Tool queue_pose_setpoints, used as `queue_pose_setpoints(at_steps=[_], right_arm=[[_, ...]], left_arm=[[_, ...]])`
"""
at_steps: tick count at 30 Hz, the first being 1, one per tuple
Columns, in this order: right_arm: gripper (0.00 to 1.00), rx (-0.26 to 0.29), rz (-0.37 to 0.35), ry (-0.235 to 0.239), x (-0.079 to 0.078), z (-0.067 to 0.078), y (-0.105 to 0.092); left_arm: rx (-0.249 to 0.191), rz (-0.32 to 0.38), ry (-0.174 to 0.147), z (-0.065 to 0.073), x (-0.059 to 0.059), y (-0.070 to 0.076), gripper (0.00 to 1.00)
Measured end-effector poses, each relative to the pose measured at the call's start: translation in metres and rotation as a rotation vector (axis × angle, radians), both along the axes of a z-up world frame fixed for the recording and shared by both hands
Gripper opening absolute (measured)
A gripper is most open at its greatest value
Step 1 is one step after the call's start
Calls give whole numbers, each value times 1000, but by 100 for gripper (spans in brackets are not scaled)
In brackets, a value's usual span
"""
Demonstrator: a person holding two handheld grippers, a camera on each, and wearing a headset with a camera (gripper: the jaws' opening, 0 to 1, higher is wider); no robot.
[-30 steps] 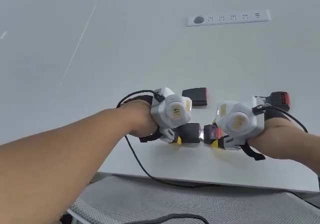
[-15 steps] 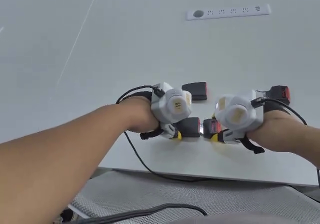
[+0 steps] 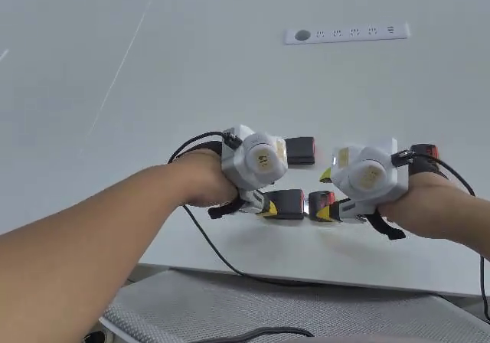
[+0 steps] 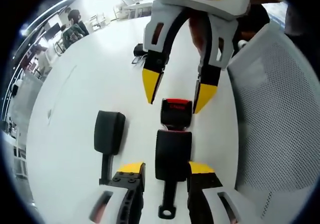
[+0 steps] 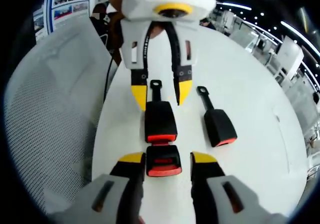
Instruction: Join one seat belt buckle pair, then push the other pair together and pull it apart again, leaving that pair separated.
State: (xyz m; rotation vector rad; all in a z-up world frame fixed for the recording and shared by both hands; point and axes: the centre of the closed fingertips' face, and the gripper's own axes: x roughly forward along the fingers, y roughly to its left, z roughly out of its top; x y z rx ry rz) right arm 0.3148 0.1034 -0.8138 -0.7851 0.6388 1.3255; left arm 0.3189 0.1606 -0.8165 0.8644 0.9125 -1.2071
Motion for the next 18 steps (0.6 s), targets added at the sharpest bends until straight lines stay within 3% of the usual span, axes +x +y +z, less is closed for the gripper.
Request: queue_pose_setpoints(at_steps=[10, 13, 18], right_arm=[[34, -9, -16, -12, 16, 2, -24], [35, -16, -22, -13, 25, 1, -37], [35, -25, -34, -13, 43, 1, -64]], left_arm=[[-32, 4, -34, 12, 35, -15, 35], [-88, 11, -13, 19, 43, -24, 38], [-72, -11, -38, 18, 57, -26, 38]])
